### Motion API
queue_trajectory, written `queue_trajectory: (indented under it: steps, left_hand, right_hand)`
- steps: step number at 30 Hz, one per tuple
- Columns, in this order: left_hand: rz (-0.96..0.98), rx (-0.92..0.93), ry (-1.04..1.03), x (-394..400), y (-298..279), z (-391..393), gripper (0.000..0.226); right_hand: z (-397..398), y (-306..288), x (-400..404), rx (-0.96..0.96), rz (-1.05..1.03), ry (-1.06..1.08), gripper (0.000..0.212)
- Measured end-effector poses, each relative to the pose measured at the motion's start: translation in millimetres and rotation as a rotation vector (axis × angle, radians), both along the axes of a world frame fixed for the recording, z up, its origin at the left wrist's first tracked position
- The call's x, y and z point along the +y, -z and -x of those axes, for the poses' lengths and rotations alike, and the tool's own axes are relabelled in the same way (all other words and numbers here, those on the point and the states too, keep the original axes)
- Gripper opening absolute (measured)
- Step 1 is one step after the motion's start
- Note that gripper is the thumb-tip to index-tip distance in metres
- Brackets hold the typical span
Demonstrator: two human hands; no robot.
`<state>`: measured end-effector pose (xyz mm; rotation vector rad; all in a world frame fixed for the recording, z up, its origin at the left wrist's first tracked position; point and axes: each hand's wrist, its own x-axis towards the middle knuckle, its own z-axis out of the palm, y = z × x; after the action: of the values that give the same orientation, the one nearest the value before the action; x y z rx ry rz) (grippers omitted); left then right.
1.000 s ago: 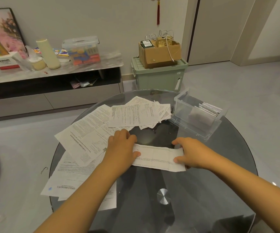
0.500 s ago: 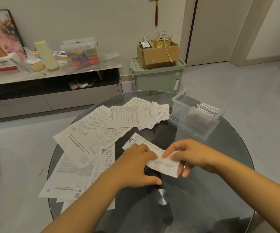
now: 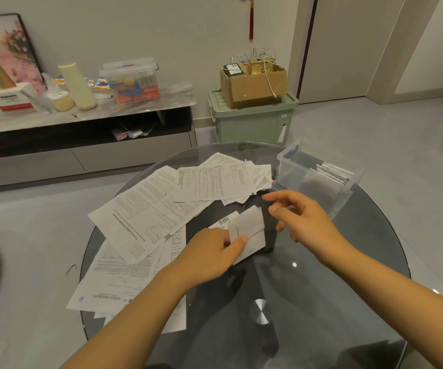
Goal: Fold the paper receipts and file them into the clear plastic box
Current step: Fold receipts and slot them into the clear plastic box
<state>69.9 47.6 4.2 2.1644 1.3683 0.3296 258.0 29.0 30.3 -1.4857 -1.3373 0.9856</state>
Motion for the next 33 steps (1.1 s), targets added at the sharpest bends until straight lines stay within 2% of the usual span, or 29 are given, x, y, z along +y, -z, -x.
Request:
queue_trajectory:
  steps: [2, 4, 5, 8, 16, 20, 23, 26, 28, 33]
  left_hand:
    - [0.007, -0.048, -0.042, 3, 4, 1, 0.044]
    - [0.000, -0.109, -0.068, 5, 7, 2, 0.015]
    - [-0.002, -0.119, -0.088, 7, 8, 3, 0.012]
    - [-0.011, -0.142, -0.114, 10, 15, 5, 0.047]
    - [-0.017, -0.112, -0.100, 14, 18, 1, 0.082]
    - [-0.233, 0.047, -0.125, 17, 15, 1, 0.086]
    - [-0.388, 0.133, -0.075, 17, 12, 0, 0.065]
    - [-0.394, 0.151, 0.024, 16, 14, 0, 0.038]
    - [-0.369, 0.189, 0.106, 16, 18, 2, 0.031]
    - [-0.246, 0.180, 0.166, 15, 21, 8, 0.055]
  right_hand:
    - [1, 5, 2, -0.032, -0.041, -0.022, 0.021]
    - [3, 12, 5, -0.103, -0.037, -0.088, 0.023]
    - [4, 16, 5, -0.153, -0.029, -0.129, 0.024]
    - [8, 26, 8, -0.329, -0.042, -0.210, 0.027]
    - [12, 45, 11, -0.419, 0.002, -0.278, 0.058]
    - [12, 45, 10, -0.645, -0.060, -0.374, 0.040]
    - [11, 41, 9, -0.841, -0.104, -0.419, 0.029]
    - [11, 40, 9, -0.985, -0.188, -0.442, 0.029]
    - [11, 42, 9, -1.042, -0.237, -0.455, 0.029]
    - [9, 47, 8, -1.058, -0.358, -0.515, 0.025]
